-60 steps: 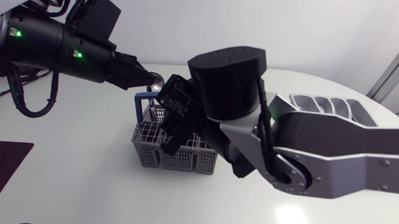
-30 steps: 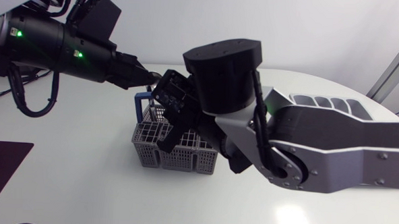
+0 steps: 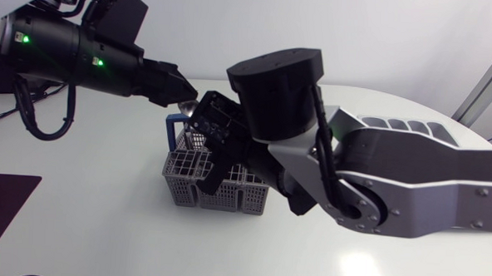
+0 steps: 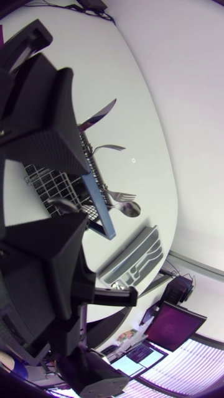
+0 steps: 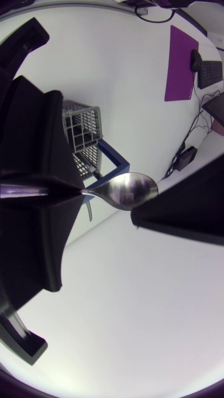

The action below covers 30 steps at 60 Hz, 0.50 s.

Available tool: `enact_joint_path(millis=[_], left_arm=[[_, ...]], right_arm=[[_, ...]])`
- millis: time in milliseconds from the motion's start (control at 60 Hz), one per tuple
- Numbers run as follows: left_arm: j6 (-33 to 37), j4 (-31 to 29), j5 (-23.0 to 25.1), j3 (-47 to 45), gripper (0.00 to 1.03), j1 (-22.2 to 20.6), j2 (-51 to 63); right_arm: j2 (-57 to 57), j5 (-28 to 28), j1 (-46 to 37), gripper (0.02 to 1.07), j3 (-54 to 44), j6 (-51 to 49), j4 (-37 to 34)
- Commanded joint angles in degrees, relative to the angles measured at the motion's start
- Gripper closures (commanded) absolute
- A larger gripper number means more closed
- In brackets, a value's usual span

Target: Sort the cutlery from the basket into the organizer compartments.

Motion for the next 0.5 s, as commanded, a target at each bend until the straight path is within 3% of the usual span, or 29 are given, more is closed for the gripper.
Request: enact_joint_path(millis=[0,283,483], left_arm=[[-0.52,0.95,0.23,2.25,0.03,1.75,0.41],[3.61,1.21,0.15,3.40,0.04,3.77,-1.52],[8.10,1.39,-0.73,1.46,0.04,5.09,-2.93]], right_arm=[[-2.05,-0.98,0.02,1.01,-1.43,-0.07,-1.55],[-12.60,-7.05,-4.72,1.01,-7.06,0.02,-9.19],[-22.80,-18.74,-16.23,1.01,-10.13,-0.59,-18.16]])
